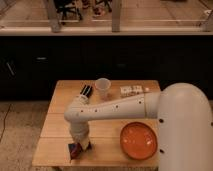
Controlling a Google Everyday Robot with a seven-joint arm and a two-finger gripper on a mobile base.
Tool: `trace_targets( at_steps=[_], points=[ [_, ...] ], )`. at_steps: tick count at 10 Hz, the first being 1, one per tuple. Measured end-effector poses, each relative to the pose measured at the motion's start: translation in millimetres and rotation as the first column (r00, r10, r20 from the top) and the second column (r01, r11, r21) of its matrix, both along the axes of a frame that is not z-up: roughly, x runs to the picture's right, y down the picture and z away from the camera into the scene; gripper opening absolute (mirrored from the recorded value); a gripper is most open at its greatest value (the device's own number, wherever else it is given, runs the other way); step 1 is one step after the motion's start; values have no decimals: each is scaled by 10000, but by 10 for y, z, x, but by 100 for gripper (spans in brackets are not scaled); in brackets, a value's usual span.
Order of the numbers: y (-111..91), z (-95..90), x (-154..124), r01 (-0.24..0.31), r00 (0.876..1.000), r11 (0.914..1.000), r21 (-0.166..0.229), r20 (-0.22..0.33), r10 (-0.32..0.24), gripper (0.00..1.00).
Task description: Place the pepper on the white sponge
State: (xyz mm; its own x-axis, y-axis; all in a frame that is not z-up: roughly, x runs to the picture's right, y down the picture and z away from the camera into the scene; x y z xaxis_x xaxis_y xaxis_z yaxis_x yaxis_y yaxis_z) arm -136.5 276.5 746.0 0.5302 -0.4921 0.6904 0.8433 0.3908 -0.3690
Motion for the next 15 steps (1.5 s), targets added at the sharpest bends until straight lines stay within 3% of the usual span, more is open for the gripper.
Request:
trace_targets(
  at_steps=[11,12,15],
  points=[
    [-57,106,30,-64,9994,9964,848,357,34,3],
    [-74,113,26,-48,9993,9959,906,385,13,6],
    [-107,125,8,39,9989,9955,950,465,-83,36]
  ],
)
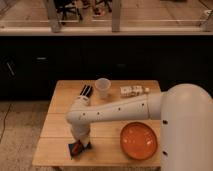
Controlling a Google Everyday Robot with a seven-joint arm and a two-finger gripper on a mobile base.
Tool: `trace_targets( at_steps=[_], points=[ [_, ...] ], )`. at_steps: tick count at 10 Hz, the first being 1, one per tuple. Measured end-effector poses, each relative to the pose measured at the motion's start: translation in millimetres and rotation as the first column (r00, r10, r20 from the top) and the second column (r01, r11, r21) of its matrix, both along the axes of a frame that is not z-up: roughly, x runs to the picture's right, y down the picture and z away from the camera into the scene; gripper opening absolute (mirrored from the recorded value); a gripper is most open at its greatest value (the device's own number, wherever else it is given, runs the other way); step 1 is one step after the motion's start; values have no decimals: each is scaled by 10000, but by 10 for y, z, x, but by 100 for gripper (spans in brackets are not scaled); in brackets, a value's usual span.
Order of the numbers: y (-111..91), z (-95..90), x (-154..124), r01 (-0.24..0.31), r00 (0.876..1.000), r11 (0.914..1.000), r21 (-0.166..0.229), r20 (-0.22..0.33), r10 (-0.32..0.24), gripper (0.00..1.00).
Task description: Place the pepper on the white sponge
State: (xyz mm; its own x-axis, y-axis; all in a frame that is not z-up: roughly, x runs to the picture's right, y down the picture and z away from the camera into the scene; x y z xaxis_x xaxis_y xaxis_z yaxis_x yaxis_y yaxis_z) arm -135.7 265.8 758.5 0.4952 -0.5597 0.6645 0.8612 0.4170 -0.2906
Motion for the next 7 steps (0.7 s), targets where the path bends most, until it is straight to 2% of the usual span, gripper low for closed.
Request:
trace_targets(
  at_steps=[4,5,7],
  points=[
    [18,8,-2,-92,9999,9998,-184,97,94,75],
    [22,10,-1,-123,9998,9997,-218,124,126,80],
    [33,15,1,-151,9997,9995,-284,166,156,80]
  ],
)
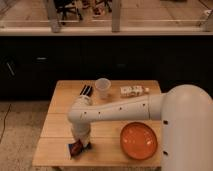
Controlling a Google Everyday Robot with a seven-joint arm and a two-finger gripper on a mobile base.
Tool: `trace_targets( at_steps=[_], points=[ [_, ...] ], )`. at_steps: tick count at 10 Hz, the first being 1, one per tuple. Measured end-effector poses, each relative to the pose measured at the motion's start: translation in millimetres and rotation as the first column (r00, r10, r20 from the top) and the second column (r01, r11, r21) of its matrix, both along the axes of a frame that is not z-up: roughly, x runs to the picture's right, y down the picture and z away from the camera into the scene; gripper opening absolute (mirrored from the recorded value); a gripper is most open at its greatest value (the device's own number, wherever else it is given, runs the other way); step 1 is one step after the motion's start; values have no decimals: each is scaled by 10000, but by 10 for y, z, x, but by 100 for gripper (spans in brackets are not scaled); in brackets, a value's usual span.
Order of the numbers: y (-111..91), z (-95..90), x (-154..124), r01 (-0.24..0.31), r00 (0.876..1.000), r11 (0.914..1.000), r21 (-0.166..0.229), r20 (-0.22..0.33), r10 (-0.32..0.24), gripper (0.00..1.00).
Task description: Place the pepper on the white sponge
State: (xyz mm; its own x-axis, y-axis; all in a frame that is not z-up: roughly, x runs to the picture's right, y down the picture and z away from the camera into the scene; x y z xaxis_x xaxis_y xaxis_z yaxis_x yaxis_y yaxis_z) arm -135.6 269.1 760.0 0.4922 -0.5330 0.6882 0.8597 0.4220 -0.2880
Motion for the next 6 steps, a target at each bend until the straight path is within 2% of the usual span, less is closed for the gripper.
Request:
trace_targets(
  at_steps=[6],
  points=[
    [13,7,6,-97,9999,9999,-109,51,97,80]
  ],
)
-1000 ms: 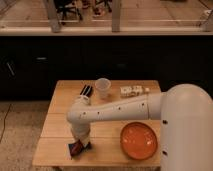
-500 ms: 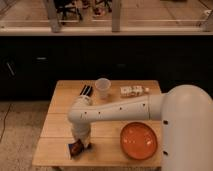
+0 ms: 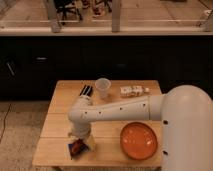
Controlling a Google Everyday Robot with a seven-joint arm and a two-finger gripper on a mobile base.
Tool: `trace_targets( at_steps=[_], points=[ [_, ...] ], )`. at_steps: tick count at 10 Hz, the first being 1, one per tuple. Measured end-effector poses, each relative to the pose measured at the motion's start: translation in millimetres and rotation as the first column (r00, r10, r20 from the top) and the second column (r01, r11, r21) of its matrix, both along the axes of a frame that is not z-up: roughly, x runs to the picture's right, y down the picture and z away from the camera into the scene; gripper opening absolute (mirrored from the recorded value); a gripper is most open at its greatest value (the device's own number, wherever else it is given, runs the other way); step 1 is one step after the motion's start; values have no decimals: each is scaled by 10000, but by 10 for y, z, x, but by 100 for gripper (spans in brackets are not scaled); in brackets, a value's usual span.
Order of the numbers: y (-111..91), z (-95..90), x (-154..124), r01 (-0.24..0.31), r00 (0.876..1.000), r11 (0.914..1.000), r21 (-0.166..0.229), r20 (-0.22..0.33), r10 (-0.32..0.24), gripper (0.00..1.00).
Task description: Place the pepper on the white sponge
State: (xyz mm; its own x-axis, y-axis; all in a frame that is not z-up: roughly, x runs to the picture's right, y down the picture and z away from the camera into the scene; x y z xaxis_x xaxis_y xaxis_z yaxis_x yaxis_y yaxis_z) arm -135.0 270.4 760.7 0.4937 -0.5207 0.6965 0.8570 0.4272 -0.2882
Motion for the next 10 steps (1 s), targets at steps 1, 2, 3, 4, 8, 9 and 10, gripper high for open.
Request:
trace_targets(
  at_steps=[1,2,3,4,8,9,10],
  points=[
    [-30,-20,9,-156,9998,9999,25,81,156,80],
    [-116,-81,61,-606,9976,9981,111,330,602,80],
    [-202,-141,112,-983,9939,9950,185,522,972,80],
    [-330,-220,216,-1521,9860,9880,282,729,1497,80],
    [-555,-351,449,-2997,9490,9536,267,1108,2952,80],
    [-579,-377,507,-3319,9380,9430,239,1149,3272,80],
    [-604,-404,542,-3566,9288,9340,212,1163,3520,80]
  ],
)
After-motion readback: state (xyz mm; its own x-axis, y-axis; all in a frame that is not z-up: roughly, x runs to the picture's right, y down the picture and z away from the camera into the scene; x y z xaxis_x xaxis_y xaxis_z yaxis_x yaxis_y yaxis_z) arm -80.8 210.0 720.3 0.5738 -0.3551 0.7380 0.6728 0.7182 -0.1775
